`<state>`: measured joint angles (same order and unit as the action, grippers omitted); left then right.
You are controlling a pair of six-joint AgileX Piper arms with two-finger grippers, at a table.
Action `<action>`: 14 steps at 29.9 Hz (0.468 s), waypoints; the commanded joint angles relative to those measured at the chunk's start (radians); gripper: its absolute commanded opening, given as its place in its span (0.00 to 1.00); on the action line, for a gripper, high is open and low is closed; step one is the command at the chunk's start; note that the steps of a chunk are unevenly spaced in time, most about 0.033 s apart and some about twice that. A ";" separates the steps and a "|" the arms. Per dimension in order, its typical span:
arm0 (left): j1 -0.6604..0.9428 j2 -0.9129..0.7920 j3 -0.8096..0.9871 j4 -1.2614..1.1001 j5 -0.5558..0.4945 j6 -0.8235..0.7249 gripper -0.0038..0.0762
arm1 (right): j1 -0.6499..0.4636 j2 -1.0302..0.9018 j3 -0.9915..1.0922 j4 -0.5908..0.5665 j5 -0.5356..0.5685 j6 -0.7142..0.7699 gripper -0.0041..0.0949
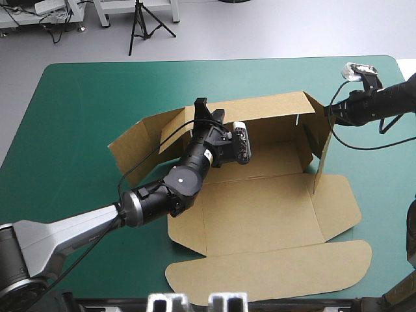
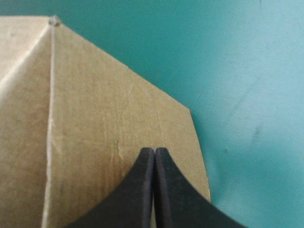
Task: Fold the box
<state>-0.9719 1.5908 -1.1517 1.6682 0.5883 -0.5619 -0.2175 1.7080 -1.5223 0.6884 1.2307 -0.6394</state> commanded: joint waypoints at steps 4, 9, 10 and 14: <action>-0.004 -0.053 -0.029 0.044 0.031 -0.028 0.04 | -0.008 -0.083 0.059 0.118 -0.014 -0.115 0.02; -0.004 -0.053 -0.029 0.044 0.033 -0.028 0.04 | -0.008 -0.110 0.176 0.120 -0.082 -0.184 0.02; -0.004 -0.053 -0.029 0.044 0.033 -0.028 0.04 | -0.008 -0.118 0.200 0.122 -0.094 -0.199 0.02; -0.004 -0.053 -0.029 0.044 0.033 -0.028 0.04 | -0.008 -0.145 0.318 0.186 -0.157 -0.334 0.02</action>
<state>-0.9719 1.5908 -1.1517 1.6682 0.5883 -0.5656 -0.2175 1.6275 -1.2468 0.7825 1.1127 -0.8783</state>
